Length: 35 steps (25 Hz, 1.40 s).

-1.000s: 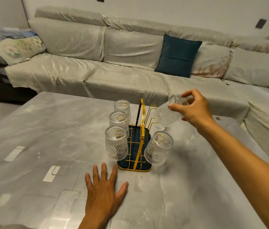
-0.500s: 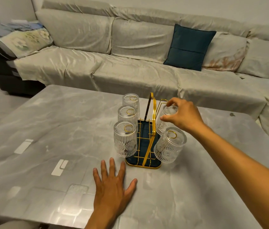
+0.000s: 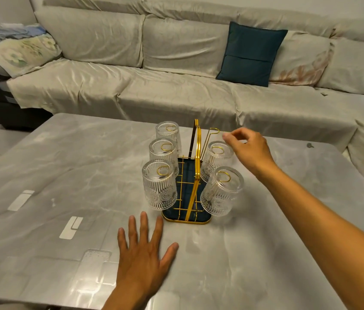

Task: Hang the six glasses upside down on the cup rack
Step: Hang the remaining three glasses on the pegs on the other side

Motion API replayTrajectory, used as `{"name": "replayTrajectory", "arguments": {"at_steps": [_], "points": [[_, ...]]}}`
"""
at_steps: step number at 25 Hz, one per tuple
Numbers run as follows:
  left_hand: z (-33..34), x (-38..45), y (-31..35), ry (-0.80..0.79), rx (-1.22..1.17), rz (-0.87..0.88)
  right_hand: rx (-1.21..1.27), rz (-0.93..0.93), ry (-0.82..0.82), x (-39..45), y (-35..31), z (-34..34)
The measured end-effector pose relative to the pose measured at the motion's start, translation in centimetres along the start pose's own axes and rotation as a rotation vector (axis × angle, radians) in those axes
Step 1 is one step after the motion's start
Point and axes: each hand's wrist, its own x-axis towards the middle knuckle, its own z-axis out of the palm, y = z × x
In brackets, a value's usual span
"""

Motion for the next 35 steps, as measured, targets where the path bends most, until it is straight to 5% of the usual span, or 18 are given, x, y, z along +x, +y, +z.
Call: {"name": "replayTrajectory", "arguments": {"at_steps": [3, 8, 18, 30, 35], "points": [[0.0, -0.3, -0.2, 0.03, 0.015, 0.024, 0.081, 0.165, 0.167, 1.0, 4.2, -0.4], [-0.6, -0.3, 0.1, 0.042, 0.003, 0.011, 0.14, 0.369, 0.049, 3.8, 9.1, 3.0], [0.5, 0.2, -0.1, 0.07, -0.017, 0.001, 0.307, 0.405, 0.026, 9.2, 11.9, 7.8], [-0.5, 0.1, 0.1, -0.018, -0.017, -0.023, 0.17, 0.159, 0.096, 4.5, 4.4, -4.7], [-1.5, 0.0, 0.3, -0.065, -0.025, -0.015, 0.087, 0.178, -0.004, 5.4, -1.6, -7.4]]}}
